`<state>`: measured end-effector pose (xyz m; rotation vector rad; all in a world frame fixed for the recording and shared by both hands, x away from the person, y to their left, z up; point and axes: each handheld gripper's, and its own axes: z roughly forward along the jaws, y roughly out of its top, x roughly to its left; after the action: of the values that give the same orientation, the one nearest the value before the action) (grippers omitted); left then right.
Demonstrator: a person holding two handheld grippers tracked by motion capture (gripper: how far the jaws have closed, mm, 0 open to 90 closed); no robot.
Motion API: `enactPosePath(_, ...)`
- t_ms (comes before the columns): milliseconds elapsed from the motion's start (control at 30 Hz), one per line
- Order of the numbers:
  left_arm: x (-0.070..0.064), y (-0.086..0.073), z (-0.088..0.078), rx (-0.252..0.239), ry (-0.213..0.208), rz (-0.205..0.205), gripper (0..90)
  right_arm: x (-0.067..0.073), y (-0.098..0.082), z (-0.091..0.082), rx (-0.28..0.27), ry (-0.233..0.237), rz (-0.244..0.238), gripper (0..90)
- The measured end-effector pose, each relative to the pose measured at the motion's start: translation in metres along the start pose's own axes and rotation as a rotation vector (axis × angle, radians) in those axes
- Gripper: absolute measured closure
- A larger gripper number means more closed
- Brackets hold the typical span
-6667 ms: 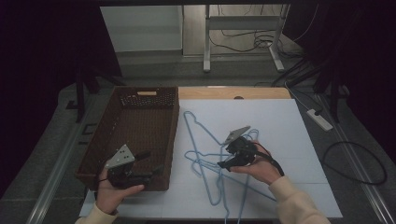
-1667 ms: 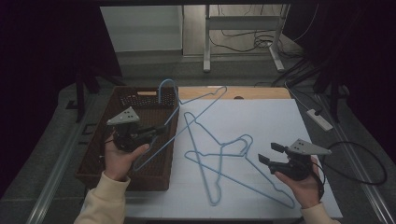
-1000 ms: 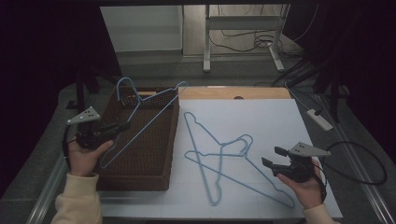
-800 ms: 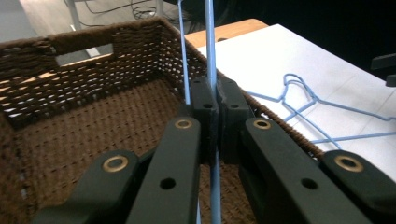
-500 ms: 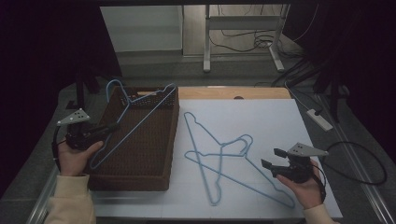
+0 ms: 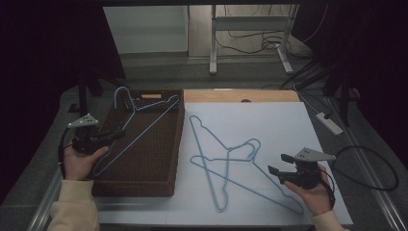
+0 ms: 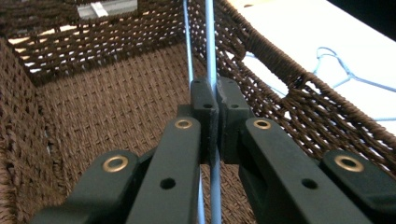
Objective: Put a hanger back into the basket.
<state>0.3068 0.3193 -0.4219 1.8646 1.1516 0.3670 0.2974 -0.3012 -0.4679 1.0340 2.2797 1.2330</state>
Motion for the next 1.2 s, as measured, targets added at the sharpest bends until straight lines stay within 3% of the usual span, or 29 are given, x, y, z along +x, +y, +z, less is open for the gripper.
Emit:
enactPosePath(67,0.000,0.000,0.003,0.017,0.012,-0.001,87.5,-0.001,0.000,-0.001,-0.005,0.006,0.006,29.3)
enactPosePath(233,0.003,0.001,0.018,0.113,0.045,0.020,87.4,0.000,-0.002,-0.003,-0.012,0.010,0.004,29.4)
enactPosePath(533,0.014,-0.003,0.033,0.168,0.052,-0.014,87.3,0.000,-0.003,-0.005,-0.023,-0.006,0.012,30.0)
enactPosePath(600,0.017,-0.003,0.035,0.207,0.071,0.003,87.3,0.000,-0.003,-0.004,-0.022,-0.005,0.012,30.1)
enactPosePath(800,0.020,-0.005,0.042,0.326,0.157,-0.021,87.3,0.000,-0.003,-0.006,-0.030,-0.022,0.015,30.6)
enactPosePath(1033,0.020,-0.006,0.052,0.424,0.239,-0.031,87.2,0.001,-0.003,-0.004,-0.025,-0.023,0.015,30.5)
enactPosePath(1133,0.020,-0.006,0.060,0.481,0.298,-0.038,87.1,0.001,-0.003,-0.004,-0.025,-0.022,0.013,30.5)
enactPosePath(1200,0.020,-0.005,0.061,0.492,0.308,-0.036,87.0,0.001,-0.003,-0.004,-0.025,-0.022,0.014,30.5)
